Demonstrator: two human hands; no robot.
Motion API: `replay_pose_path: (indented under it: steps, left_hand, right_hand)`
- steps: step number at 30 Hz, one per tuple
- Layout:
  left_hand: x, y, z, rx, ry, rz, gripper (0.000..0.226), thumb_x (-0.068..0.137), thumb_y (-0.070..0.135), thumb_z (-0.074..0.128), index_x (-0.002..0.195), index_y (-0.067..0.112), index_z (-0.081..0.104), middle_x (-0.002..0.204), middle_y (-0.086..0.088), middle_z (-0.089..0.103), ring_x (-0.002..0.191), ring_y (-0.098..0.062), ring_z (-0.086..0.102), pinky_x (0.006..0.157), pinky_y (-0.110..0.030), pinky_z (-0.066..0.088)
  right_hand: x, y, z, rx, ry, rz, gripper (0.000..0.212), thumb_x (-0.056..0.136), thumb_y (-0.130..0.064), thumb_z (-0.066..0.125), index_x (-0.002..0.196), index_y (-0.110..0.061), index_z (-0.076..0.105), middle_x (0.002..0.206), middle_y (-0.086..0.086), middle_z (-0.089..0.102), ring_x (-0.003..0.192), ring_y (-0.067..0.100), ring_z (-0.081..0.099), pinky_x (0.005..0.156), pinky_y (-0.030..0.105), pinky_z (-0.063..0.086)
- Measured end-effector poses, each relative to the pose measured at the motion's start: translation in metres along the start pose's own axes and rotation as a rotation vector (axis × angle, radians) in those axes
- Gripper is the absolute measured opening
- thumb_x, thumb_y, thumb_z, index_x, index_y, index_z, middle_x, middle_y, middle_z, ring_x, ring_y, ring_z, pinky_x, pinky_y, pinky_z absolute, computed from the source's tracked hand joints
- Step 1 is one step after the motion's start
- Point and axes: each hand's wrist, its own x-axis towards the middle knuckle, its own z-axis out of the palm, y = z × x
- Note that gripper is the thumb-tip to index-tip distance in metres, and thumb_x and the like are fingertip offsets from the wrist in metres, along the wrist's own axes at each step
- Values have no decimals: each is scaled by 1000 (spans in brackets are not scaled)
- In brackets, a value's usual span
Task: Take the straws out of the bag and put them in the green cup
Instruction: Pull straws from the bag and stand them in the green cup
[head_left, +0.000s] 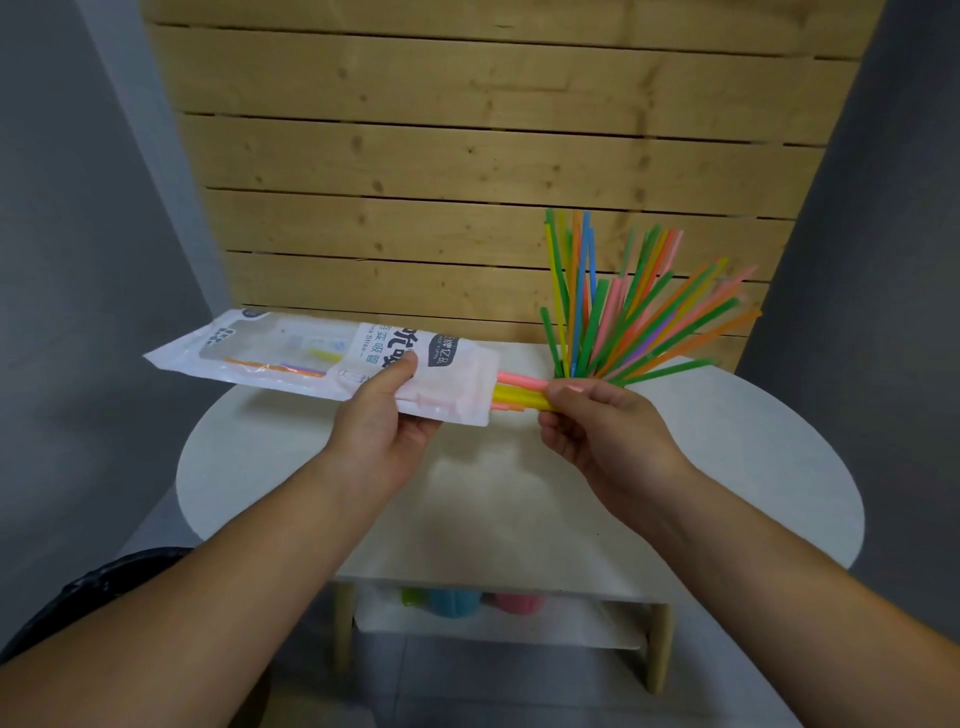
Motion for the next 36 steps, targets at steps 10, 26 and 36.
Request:
replay_pose_path:
  steps: [10,26,36]
  left_hand:
    - [-2,0,2,4,-14,-22,30,96,6,64,125,11,64,101,-5,79,80,-16,78,60,-32,62]
    - [-4,3,4,-26,-32,-8,18,94,3,65,109,13,67,94,-3,81,81,-16,78,67,-34,64]
    - [-7,2,5,-3,-54,-5,18,95,5,64,110,14,67,92,-2,81,80,-14,78,67,-32,64]
  right_hand:
    - [2,1,-6,170,-25,22,8,91,-14,68,95,-7,67,72,9,61,63,13,62,59,22,56]
    - [2,-8,-7,322,-113,119,13,80,-18,72,90,-10,67,73,3,64,65,11,62,64,20,58]
    - [-4,6,22,156,9,33,13,93,-23,66,95,-11,68,70,1,57,62,9,55,62,23,53]
